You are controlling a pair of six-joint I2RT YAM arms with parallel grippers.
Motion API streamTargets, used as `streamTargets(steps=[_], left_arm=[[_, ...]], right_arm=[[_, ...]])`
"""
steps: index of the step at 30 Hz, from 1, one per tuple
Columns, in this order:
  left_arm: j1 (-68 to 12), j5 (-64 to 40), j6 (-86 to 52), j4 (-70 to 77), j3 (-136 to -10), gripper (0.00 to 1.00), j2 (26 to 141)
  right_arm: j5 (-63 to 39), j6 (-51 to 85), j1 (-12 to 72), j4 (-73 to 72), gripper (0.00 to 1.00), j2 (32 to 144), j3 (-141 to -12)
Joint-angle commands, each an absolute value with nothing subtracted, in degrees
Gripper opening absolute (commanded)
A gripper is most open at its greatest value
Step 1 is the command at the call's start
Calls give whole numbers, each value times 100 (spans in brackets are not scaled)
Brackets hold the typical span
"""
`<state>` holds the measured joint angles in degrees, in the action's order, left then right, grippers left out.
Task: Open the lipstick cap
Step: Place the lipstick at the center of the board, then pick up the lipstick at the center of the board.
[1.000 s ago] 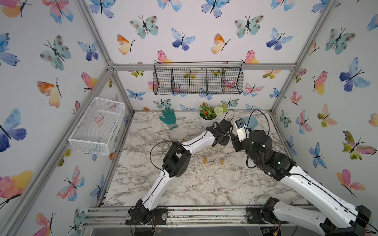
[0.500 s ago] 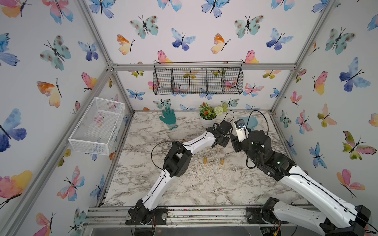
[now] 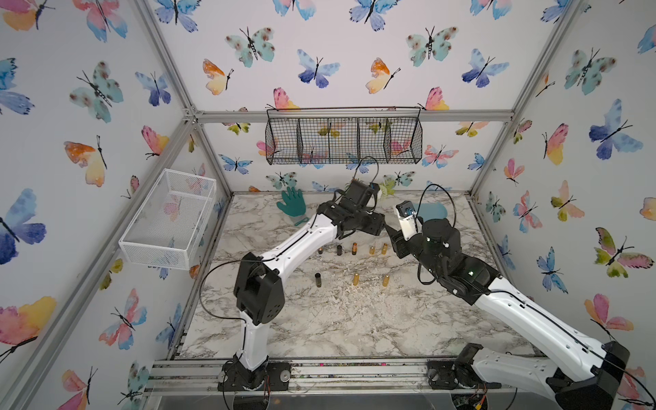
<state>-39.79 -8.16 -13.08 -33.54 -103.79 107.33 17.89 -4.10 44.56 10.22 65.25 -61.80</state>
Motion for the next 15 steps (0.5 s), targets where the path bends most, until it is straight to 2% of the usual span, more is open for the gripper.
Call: streamTargets(steps=[1,6,9,15], left_arm=[[-3574,-1003,-1402,-3575,-9522,70,10168],[-3016,-771,-1319,-3885,-8400,70,9442],[-3004,-354,-1157,-4242,-7995,67,9360],[-3004,-167,-1237,-4459,-7239,61,9309]], right_arm=[[1229,-320,4460,534,56,6858,-6343],[737,-163,4456,106,56,7458,-6446],[640,-66,4456,-134,56,7720,-6389],[510,-113,4456,-339,56,8280,-6381]])
